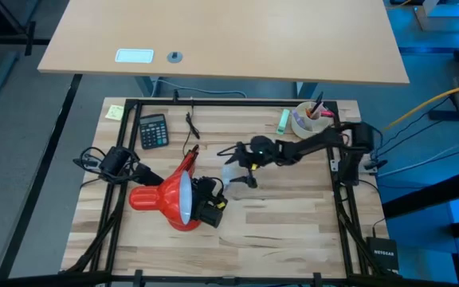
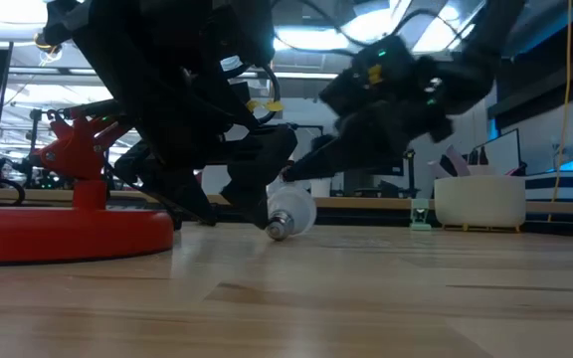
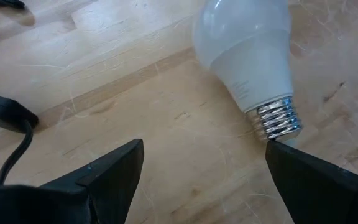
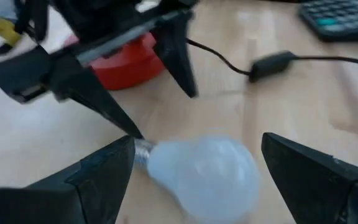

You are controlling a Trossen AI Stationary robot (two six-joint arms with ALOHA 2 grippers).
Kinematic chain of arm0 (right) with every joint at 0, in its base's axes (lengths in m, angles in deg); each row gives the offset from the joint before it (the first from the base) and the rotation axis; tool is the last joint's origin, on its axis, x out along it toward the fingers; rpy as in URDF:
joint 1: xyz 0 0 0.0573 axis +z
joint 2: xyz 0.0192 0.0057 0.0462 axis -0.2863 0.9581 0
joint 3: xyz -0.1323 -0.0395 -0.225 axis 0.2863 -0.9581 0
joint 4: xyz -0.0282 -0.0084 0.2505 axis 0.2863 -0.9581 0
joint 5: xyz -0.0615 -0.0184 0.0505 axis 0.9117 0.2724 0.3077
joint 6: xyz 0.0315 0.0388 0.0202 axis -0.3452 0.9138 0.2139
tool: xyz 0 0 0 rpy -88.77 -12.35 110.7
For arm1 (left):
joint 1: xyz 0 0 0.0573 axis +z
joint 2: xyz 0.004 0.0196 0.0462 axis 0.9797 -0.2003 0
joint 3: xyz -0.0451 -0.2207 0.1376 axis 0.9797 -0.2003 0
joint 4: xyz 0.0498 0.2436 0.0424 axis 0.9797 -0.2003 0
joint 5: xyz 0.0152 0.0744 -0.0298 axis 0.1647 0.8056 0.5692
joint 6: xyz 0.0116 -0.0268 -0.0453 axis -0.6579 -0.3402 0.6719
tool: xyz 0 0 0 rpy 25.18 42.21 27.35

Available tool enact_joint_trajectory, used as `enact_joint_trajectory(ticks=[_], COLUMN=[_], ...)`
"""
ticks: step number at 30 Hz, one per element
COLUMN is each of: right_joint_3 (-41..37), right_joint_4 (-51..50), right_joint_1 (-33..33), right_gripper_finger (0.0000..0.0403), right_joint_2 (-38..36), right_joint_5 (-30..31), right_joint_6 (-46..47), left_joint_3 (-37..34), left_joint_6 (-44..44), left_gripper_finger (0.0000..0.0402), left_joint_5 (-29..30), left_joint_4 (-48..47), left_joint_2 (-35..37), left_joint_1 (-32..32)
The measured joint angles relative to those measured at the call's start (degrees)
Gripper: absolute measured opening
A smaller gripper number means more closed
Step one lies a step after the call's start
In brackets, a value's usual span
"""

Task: Screw lightbulb
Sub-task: Insert the light bulb into the orange desk lamp

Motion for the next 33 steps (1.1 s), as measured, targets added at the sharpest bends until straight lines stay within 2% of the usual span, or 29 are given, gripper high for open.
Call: enact_joint_trajectory(ticks=[7, 15, 22, 26, 29, 33], right_joint_3=[7.3, 7.2, 7.2, 6.1, 3.0, -3.5], right_joint_4=[-4.7, -17.7, -21.4, -20.7, -18.5, -4.5], right_joint_1=[-1.8, -2.1, -1.6, -2.3, -3.8, -4.9], right_gripper_finger=[0.0356, 0.0356, 0.0356, 0.0356, 0.0356, 0.0356], right_joint_2=[6.5, 6.6, 6.6, 6.3, 4.9, 3.7], right_joint_5=[-7.2, -9.9, -12.2, -13.0, -17.2, -17.9], right_joint_6=[-3.4, -10.0, -10.1, -10.1, -9.9, -5.9], left_joint_3=[0.0, 0.0, 0.0, 0.0, 0.0, 0.0], left_joint_6=[-0.1, -0.3, -0.4, 0.7, 0.7, 0.9], left_gripper_finger=[0.0328, 0.0328, 0.0328, 0.0328, 0.0328, 0.0328], left_joint_5=[-0.1, -0.5, -0.6, -0.6, -0.6, -0.6], left_joint_4=[0.1, 0.0, 0.0, 0.0, 0.0, -0.1], left_joint_2=[0.0, 0.0, 0.0, 0.0, 0.0, 0.0], left_joint_1=[0.0, 0.0, -0.1, -0.2, -0.4, -0.8])
